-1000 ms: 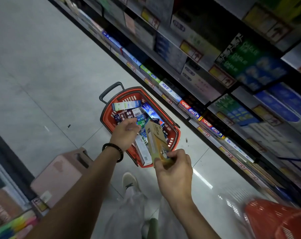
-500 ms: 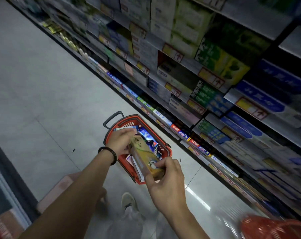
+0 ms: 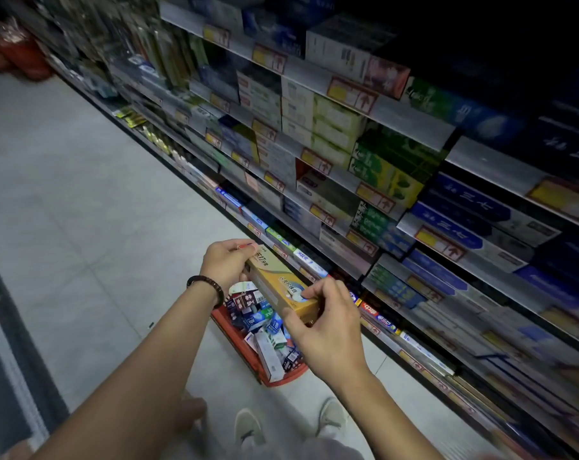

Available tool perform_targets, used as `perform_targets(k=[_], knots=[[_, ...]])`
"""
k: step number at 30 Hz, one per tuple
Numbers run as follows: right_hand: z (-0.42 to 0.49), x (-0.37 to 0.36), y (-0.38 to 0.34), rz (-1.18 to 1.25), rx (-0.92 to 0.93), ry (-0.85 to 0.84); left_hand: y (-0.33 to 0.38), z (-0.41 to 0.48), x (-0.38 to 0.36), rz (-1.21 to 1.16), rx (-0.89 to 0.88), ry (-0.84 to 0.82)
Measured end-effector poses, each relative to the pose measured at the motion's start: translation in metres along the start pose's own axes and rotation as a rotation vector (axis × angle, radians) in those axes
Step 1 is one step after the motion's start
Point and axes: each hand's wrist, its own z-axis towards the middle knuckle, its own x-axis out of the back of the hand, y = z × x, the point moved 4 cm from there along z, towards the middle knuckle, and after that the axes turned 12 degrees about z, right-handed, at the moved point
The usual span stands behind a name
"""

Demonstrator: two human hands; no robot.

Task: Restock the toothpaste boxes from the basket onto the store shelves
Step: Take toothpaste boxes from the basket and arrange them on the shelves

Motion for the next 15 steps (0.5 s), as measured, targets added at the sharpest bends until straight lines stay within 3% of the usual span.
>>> perform_targets(k=[9,15], knots=[[0.026,0.067,-0.056,0.052,0.097,-0.079,0.058,-0.045,0.003,-0.288,-0.065,0.055],[0.035,0.121,-0.065,0.121,0.119,-0.004,0.099,-0.069,-0.01,-0.381,-0.177,0.083]])
